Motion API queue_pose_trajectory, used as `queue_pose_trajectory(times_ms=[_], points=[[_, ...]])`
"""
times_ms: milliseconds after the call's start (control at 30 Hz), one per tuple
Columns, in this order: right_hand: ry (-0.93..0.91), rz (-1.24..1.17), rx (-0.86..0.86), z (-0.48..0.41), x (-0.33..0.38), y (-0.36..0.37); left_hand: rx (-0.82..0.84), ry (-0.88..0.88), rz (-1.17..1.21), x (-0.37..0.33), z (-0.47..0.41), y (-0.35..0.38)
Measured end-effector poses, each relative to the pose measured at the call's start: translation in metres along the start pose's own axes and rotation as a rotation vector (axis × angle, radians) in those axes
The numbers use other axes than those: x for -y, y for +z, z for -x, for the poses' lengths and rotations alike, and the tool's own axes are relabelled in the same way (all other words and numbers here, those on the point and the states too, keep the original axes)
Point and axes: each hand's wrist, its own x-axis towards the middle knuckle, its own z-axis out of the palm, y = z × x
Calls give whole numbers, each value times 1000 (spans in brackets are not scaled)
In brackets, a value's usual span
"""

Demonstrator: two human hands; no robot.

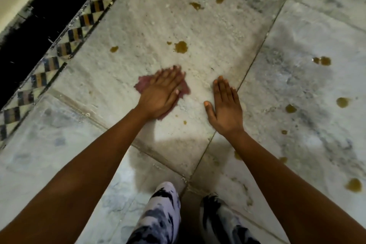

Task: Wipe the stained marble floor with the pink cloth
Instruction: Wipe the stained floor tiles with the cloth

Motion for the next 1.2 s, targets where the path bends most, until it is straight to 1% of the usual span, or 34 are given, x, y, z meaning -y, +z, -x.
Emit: queue_pose_trajectory(times_ms=[67,100,167,267,367,467,533,600,733,767,900,967,1033,1133,1200], points=[[62,-3,-17,2,-5,-2,26,125,-19,-1,21,2],[78,3,-15,4,-8,-2,26,143,-23,1,28,3],[71,19,-28,7,-13,-1,35,93,-35,2,23,1],[65,16,-34,6,-12,1,35,-3,-27,-7,-21,-2],[71,5,-42,6,-11,-1,26,45,-43,-28,-53,-3],[63,-13,-46,6,-12,-2,32,158,-54,-36,-23,2],[55,-6,-59,5,-13,-1,43,198,-69,-30,6,3],[58,-7,-76,3,-13,0,38,155,-76,-20,5,0],[66,-7,-64,5,-13,1,31,-52,-22,-28,-22,0],[67,-8,-61,5,-13,1,29,-75,-8,-35,-23,2],[55,-17,-60,4,-13,0,53,-18,11,-78,18,14],[54,-12,-59,5,-14,0,53,-36,15,-88,49,18],[53,-9,-44,5,-14,0,45,-77,-20,-80,64,18],[60,-6,-30,5,-12,0,2,-226,-35,-63,42,14],[65,2,-22,6,-12,-1,-14,-315,-1,-68,19,13]])
